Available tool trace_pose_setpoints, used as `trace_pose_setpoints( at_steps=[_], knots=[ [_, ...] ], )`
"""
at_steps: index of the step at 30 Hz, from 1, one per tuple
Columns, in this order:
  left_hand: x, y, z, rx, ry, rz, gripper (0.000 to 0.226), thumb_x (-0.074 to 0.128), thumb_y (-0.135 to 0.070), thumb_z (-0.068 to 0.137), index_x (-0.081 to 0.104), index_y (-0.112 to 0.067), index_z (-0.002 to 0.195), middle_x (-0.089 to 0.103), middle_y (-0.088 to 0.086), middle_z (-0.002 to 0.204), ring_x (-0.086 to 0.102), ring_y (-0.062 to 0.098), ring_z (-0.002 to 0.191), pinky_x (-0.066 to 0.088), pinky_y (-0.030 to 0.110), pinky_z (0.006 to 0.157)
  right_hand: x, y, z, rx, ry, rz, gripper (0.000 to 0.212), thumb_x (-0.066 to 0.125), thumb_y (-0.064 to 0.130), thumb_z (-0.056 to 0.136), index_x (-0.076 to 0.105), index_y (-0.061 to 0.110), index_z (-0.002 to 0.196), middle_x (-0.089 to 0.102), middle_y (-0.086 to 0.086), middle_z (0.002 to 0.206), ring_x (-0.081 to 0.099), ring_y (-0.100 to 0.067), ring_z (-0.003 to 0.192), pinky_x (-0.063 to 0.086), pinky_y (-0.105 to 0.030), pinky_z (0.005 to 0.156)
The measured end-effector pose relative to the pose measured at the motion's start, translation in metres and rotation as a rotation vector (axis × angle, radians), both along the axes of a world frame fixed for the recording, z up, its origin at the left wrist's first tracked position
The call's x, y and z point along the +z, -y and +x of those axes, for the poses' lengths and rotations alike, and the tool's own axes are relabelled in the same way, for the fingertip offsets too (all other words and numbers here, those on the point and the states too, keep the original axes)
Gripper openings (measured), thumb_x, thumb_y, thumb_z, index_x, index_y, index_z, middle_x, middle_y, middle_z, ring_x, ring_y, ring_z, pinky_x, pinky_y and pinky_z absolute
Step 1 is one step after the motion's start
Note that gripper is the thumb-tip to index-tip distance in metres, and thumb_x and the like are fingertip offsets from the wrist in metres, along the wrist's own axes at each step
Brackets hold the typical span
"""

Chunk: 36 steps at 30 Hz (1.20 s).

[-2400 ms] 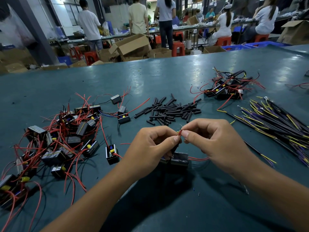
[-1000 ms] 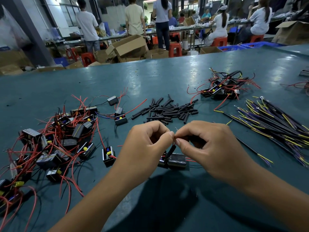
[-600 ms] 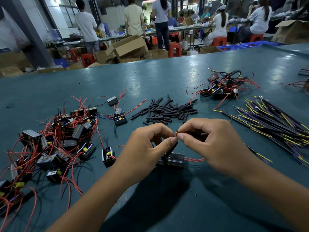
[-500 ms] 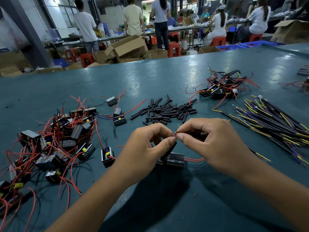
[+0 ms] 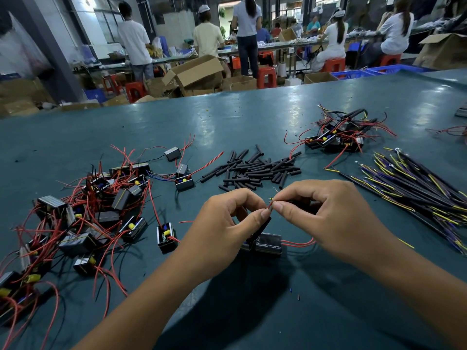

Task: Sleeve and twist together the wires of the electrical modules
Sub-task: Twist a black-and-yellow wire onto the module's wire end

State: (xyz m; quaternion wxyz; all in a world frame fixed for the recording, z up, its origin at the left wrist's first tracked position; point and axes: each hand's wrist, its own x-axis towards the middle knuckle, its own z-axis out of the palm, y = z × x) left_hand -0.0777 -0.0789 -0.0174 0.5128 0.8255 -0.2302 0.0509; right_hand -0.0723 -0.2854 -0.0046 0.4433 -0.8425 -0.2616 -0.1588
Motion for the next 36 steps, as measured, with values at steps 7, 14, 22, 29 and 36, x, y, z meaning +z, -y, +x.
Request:
trace_pose_setpoints(
  at_steps=[7, 14, 22, 29, 36],
  knots=[
    [0.000, 0.001, 0.000, -0.003, 0.007, -0.004, 0.009, 0.067, -0.026, 0.096, 0.069, -0.023, 0.088, 0.063, -0.012, 0.073, 0.056, 0.007, 0.068, 0.047, 0.024, 0.059, -0.001, 0.001, 0.001, 0.000, -0.001, -0.014, 0.010, 0.074, 0.024, 0.088, 0.075, 0.031, 0.080, 0.070, 0.015, 0.071, 0.062, -0.007, 0.062, 0.046, -0.021, 0.058],
    [-0.002, 0.001, -0.001, -0.005, 0.008, 0.001, 0.008, 0.066, -0.028, 0.095, 0.069, -0.025, 0.088, 0.063, -0.011, 0.074, 0.056, 0.008, 0.069, 0.047, 0.026, 0.060, -0.001, 0.002, 0.002, 0.031, -0.031, -0.008, 0.010, 0.067, 0.037, 0.082, 0.074, 0.031, 0.080, 0.070, 0.009, 0.070, 0.062, -0.012, 0.062, 0.048, -0.034, 0.062],
    [-0.001, 0.002, -0.002, 0.004, 0.030, 0.026, 0.008, 0.066, -0.026, 0.096, 0.068, -0.025, 0.088, 0.062, -0.013, 0.074, 0.057, 0.011, 0.071, 0.049, 0.034, 0.062, -0.002, 0.003, 0.004, 0.024, -0.057, -0.011, 0.012, 0.065, 0.041, 0.082, 0.073, 0.033, 0.081, 0.069, 0.008, 0.068, 0.062, -0.014, 0.062, 0.048, -0.035, 0.063],
    [0.001, 0.001, -0.003, -0.006, 0.046, 0.068, 0.008, 0.065, -0.030, 0.097, 0.066, -0.027, 0.090, 0.063, -0.004, 0.077, 0.057, 0.021, 0.073, 0.048, 0.042, 0.062, 0.008, 0.009, 0.002, 0.043, 0.041, -0.117, 0.005, 0.076, 0.022, 0.085, 0.077, 0.026, 0.083, 0.070, 0.011, 0.074, 0.063, -0.013, 0.069, 0.046, -0.026, 0.063],
    [0.000, 0.001, -0.002, -0.003, 0.047, 0.069, 0.009, 0.065, -0.034, 0.096, 0.065, -0.029, 0.088, 0.061, -0.005, 0.075, 0.056, 0.017, 0.070, 0.045, 0.036, 0.058, 0.006, 0.008, 0.004, 0.078, -0.015, -0.084, 0.005, 0.077, 0.023, 0.084, 0.076, 0.027, 0.081, 0.069, 0.010, 0.071, 0.060, -0.012, 0.062, 0.047, -0.029, 0.059]
  ],
)
